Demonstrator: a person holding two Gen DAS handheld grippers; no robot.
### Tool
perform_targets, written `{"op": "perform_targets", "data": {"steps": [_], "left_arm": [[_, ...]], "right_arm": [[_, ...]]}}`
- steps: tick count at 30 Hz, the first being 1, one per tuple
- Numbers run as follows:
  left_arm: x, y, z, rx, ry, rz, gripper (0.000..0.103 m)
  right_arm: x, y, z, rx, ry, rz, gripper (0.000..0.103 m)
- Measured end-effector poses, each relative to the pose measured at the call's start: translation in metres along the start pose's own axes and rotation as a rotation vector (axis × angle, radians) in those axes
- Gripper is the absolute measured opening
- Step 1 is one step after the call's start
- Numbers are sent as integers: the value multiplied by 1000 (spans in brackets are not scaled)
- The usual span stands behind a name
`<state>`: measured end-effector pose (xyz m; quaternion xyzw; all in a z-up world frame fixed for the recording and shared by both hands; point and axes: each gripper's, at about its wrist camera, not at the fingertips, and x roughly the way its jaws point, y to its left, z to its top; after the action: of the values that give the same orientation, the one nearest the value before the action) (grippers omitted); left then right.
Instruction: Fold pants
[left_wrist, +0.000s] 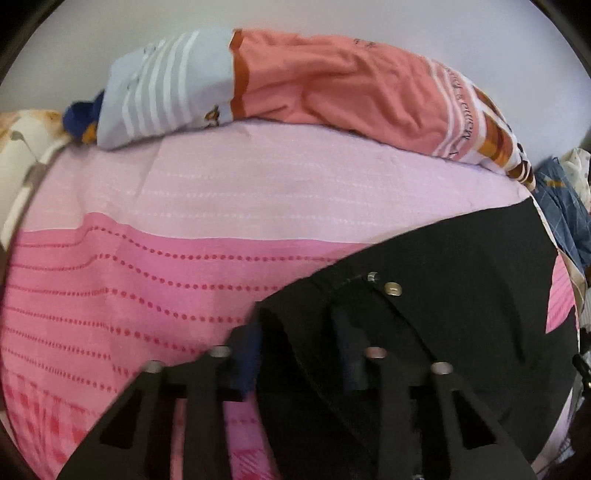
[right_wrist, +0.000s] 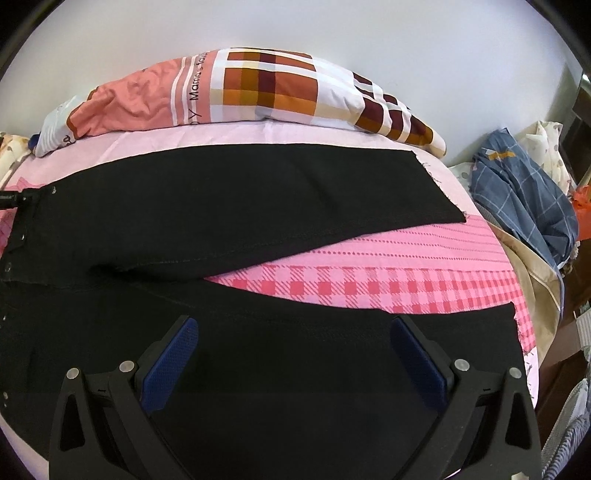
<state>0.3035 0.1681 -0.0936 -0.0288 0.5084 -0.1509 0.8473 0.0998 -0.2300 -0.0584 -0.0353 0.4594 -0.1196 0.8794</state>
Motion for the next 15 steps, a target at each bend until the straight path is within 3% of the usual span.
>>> {"op": "perform_targets", "data": {"steps": [1, 3, 7, 10, 12, 15], "left_arm": [[-8, -3, -2, -7, -22, 1, 17], [-32, -12, -8, -11, -87, 7, 14], [-97, -51, -37, 19, -266, -24, 14], [-129, -75, -66, 37, -336, -42, 14], [-143, -85, -87, 28, -353, -61, 14], [-157, -101, -119, 12, -373, -81, 14]], "right_arm": [[0, -3, 4, 9, 0, 20, 103], [-3, -11, 12, 41, -21, 101, 103], [-5, -31, 39, 143, -40, 343, 103], [15, -48, 73, 268, 20, 573, 95], [36, -55, 93, 353, 75, 663, 85], [63, -54, 118, 420, 143, 750, 81]]}}
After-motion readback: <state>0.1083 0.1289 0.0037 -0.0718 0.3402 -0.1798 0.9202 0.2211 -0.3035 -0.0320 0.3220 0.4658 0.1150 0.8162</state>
